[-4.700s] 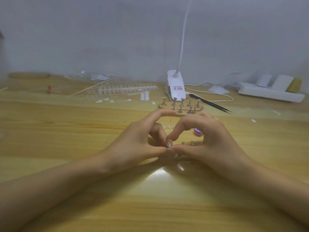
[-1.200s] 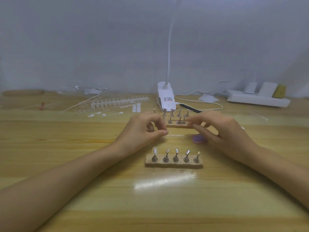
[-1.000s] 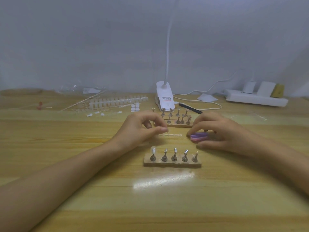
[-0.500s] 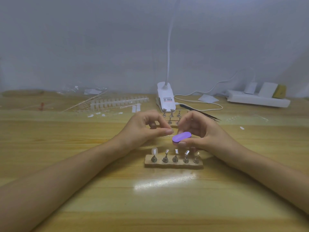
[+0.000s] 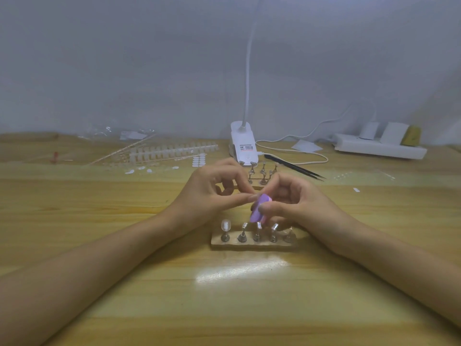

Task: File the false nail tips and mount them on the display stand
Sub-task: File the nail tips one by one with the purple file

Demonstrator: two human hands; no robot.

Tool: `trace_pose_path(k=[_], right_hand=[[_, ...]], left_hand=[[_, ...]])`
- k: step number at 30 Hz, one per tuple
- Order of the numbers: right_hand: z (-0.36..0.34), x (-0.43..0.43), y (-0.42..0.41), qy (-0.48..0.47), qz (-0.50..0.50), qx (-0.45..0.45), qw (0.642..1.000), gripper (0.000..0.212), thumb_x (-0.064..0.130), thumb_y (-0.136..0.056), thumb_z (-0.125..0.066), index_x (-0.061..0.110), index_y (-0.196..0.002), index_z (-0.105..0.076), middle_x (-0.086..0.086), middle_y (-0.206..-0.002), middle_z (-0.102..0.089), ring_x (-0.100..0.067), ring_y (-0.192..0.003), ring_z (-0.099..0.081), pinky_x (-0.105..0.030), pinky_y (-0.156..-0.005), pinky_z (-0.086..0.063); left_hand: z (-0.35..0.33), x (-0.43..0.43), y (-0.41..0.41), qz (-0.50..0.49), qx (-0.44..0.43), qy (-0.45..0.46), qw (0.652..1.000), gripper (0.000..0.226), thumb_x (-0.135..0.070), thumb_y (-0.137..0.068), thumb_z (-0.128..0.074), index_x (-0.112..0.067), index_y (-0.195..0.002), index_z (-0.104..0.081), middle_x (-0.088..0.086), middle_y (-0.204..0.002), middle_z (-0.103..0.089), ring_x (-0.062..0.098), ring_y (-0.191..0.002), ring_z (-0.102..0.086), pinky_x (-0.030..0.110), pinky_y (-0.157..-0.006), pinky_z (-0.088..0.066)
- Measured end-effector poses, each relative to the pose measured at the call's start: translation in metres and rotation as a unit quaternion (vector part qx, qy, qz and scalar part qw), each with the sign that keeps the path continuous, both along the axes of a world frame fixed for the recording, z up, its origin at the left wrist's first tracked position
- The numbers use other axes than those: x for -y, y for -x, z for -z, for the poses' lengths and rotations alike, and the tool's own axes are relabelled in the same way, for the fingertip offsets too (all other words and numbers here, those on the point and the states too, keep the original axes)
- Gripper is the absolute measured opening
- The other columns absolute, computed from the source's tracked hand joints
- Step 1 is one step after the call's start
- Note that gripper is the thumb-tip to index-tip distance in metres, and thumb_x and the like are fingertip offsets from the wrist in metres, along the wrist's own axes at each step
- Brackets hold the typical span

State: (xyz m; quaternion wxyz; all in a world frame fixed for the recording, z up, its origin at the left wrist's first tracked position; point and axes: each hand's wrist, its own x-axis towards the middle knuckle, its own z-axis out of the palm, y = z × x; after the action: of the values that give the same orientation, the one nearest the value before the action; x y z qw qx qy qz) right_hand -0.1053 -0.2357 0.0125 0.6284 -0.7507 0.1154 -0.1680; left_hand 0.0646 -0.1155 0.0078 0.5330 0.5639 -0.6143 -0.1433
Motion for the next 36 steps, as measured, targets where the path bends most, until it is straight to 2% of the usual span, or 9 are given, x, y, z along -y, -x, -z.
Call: trace_pose_path(k=[4, 7, 15, 18, 21, 25, 30, 33, 36], right_hand=[[-0.0003, 0.0035, 0.0004, -0.086, 0.073, 0.064, 0.992, 0.029, 0.018, -0.077, -0.072, 0.002, -0.094, -0.056, -0.018, -0.087, -0.074, -0.021, -0.077, -0.072, -0.03, -0.069, -0.059], [0.0004, -0.0003, 0.0, -0.034, 0.022, 0.022, 0.999, 0.03, 0.02, -0.077, -0.076, 0.003, -0.093, -0.056, -0.018, -0.088, -0.074, -0.024, -0.077, -0.073, -0.031, -0.069, -0.059], [0.002, -0.0005, -0.0018, -0.023, 0.032, 0.025, 0.999, 0.031, 0.019, -0.079, -0.074, 0.002, -0.094, -0.053, -0.019, -0.089, -0.075, -0.025, -0.077, -0.073, -0.034, -0.07, -0.061], [0.002, 0.0027, -0.0008, -0.076, 0.09, 0.071, 0.99, 0.03, 0.019, -0.077, -0.073, 0.003, -0.093, -0.054, -0.017, -0.089, -0.075, -0.024, -0.08, -0.072, -0.033, -0.071, -0.061], [0.0009, -0.0009, -0.001, -0.026, 0.033, 0.028, 0.999, 0.034, 0.02, -0.076, -0.075, 0.003, -0.094, -0.052, -0.017, -0.092, -0.075, -0.026, -0.081, -0.074, -0.031, -0.069, -0.061], [0.002, 0.0026, -0.0008, -0.079, 0.089, 0.081, 0.99, 0.031, 0.018, -0.077, -0.072, 0.003, -0.095, -0.053, -0.016, -0.09, -0.075, -0.021, -0.079, -0.073, -0.028, -0.068, -0.059], [0.0023, -0.0009, -0.0009, -0.035, 0.051, 0.051, 0.997, 0.032, 0.019, -0.077, -0.074, 0.003, -0.095, -0.052, -0.016, -0.091, -0.075, -0.024, -0.078, -0.073, -0.032, -0.069, -0.06], [0.0028, 0.002, 0.0001, -0.078, 0.095, 0.081, 0.989, 0.031, 0.019, -0.075, -0.073, 0.004, -0.093, -0.053, -0.016, -0.089, -0.075, -0.022, -0.079, -0.073, -0.028, -0.066, -0.058], [0.004, -0.0018, -0.0008, -0.028, 0.034, 0.041, 0.998, 0.031, 0.017, -0.078, -0.075, 0.004, -0.094, -0.051, -0.018, -0.091, -0.075, -0.025, -0.077, -0.073, -0.031, -0.064, -0.059]], left_hand=[[0.0001, 0.0001, -0.0006, -0.011, 0.011, 0.0, 1.0, 0.01, -0.013, -0.079, -0.079, -0.011, -0.075, -0.07, -0.008, -0.085, -0.06, 0.009, -0.064, -0.05, 0.01, -0.057, -0.037], [-0.0025, -0.0006, 0.0005, -0.018, 0.031, -0.001, 0.999, 0.008, -0.012, -0.081, -0.077, -0.012, -0.077, -0.07, -0.002, -0.087, -0.06, 0.007, -0.065, -0.049, 0.009, -0.058, -0.037], [-0.0042, -0.0011, 0.0038, -0.009, 0.055, 0.0, 0.998, 0.006, -0.011, -0.082, -0.076, -0.013, -0.08, -0.071, -0.001, -0.087, -0.059, 0.014, -0.067, -0.052, 0.007, -0.06, -0.037], [-0.0031, -0.0007, 0.0033, -0.013, 0.05, -0.001, 0.999, 0.008, -0.012, -0.081, -0.077, -0.017, -0.079, -0.071, -0.005, -0.088, -0.058, 0.012, -0.067, -0.05, 0.007, -0.059, -0.036], [-0.0029, -0.0002, 0.0022, -0.023, 0.043, -0.002, 0.999, 0.008, -0.013, -0.081, -0.078, -0.019, -0.078, -0.072, -0.003, -0.088, -0.058, 0.011, -0.066, -0.049, 0.007, -0.059, -0.035], [-0.0032, -0.0007, 0.0033, -0.02, 0.042, -0.009, 0.999, 0.01, -0.012, -0.081, -0.078, -0.019, -0.078, -0.072, -0.003, -0.089, -0.057, 0.009, -0.065, -0.048, 0.007, -0.059, -0.036], [-0.0041, -0.0019, 0.0048, -0.016, 0.049, -0.006, 0.999, 0.011, -0.012, -0.081, -0.077, -0.02, -0.079, -0.071, -0.002, -0.088, -0.057, 0.009, -0.066, -0.048, 0.007, -0.059, -0.036], [-0.0041, -0.002, 0.0049, -0.023, 0.055, -0.002, 0.998, 0.012, -0.011, -0.081, -0.077, -0.021, -0.079, -0.071, 0.001, -0.089, -0.057, 0.015, -0.065, -0.048, 0.006, -0.059, -0.035], [-0.0037, -0.002, 0.0041, -0.027, 0.058, 0.003, 0.998, 0.013, -0.011, -0.082, -0.077, -0.022, -0.079, -0.071, 0.002, -0.088, -0.057, 0.021, -0.066, -0.049, 0.006, -0.059, -0.035]])
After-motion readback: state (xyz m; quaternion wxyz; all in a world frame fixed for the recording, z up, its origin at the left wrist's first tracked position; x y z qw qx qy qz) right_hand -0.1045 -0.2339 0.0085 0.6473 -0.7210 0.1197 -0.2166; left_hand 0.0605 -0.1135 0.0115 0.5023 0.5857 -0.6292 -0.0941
